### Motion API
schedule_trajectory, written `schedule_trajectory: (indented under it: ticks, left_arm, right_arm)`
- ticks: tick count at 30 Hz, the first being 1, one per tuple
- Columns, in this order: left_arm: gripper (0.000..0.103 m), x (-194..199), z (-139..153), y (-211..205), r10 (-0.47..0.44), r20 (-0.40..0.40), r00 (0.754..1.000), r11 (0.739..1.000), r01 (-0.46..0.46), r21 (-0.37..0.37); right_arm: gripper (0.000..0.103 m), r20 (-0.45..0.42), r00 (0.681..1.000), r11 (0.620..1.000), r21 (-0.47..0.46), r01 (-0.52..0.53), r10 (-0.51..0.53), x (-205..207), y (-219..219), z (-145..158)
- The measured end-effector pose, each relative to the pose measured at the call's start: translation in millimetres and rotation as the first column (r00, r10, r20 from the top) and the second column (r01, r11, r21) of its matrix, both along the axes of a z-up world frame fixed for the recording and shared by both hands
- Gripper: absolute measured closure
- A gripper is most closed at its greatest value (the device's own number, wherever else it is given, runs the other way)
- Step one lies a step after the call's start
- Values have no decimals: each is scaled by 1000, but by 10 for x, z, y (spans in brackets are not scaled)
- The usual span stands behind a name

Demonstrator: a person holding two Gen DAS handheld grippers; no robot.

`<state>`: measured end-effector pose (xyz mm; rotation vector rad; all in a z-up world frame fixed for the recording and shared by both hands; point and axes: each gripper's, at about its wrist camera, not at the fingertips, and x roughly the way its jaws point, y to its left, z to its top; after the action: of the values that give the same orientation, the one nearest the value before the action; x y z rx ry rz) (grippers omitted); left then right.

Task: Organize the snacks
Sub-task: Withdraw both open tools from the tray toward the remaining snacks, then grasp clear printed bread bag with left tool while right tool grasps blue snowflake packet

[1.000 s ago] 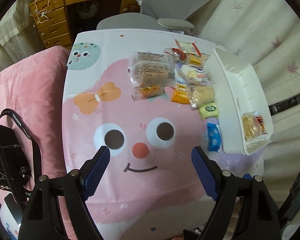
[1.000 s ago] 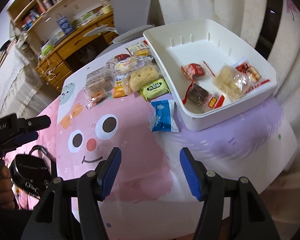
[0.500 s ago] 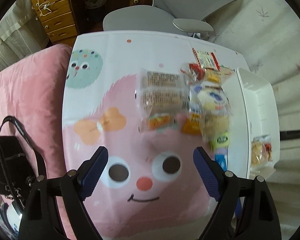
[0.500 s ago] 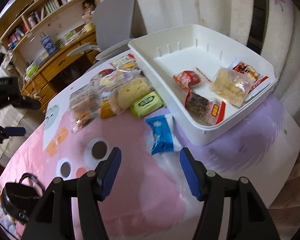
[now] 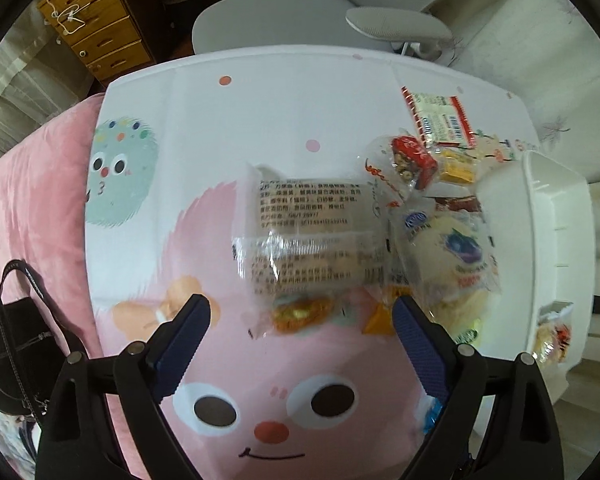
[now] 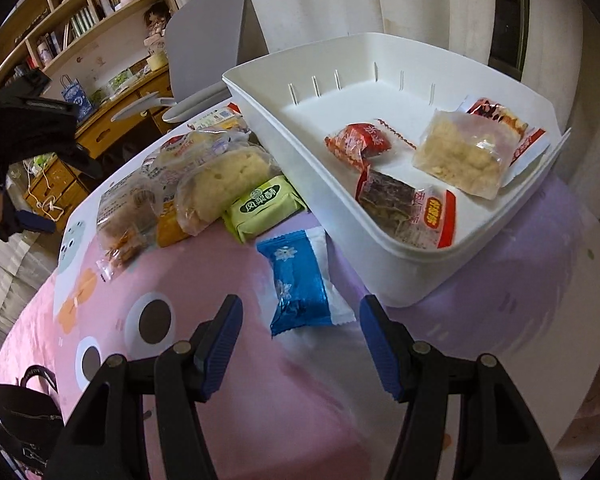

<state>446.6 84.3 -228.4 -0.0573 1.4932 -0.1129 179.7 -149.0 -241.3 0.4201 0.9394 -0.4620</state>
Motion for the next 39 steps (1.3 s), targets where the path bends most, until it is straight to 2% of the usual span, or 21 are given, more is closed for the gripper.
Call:
schedule_trajectory:
  ticks: [10,12,19,26,30,32,34,36,39]
  left_arm:
    - [11,289,-407,-131,11,-34,999,999,-9,54]
    - [6,317,-449,-146,15,-36,999,999,-13,41]
    - [4,418,-590,-217,22,-38,999,997,-19,73]
    - [4,508,-634,-110,49,-12,999,997,-49,56]
    - [9,453,-614,-35,79,8,997,996,-79,39]
    - [14,440,-602,2,93,14,996,995,-93,25]
    - [21,416,-579,33,102,19,995,995,-102,19]
    - [29,400,-544,40,102,26,994,995,-103,15]
    - [31,365,-511,66,110,19,994,994,-111,13]
  right_arm:
    - [42,-5,1000,1000,-5,-18,18,161,-60,-159]
    - [42,-12,1000,1000,-4,-19,19,176,-72,-188]
    - [42,-38,997,998,-26,-64,63,271,-30,-229]
    - [43,-62,992,991,-59,-118,114,361,9,-241]
    - [49,-71,992,992,-64,-109,105,350,5,-234]
    - [59,-79,993,993,-75,-96,90,340,-6,-230]
    - [64,-84,993,993,-83,-86,79,334,-33,-227]
    - [66,-87,993,993,-80,-92,85,325,-48,-224]
    - [69,-93,991,992,-69,-102,95,323,-65,-211]
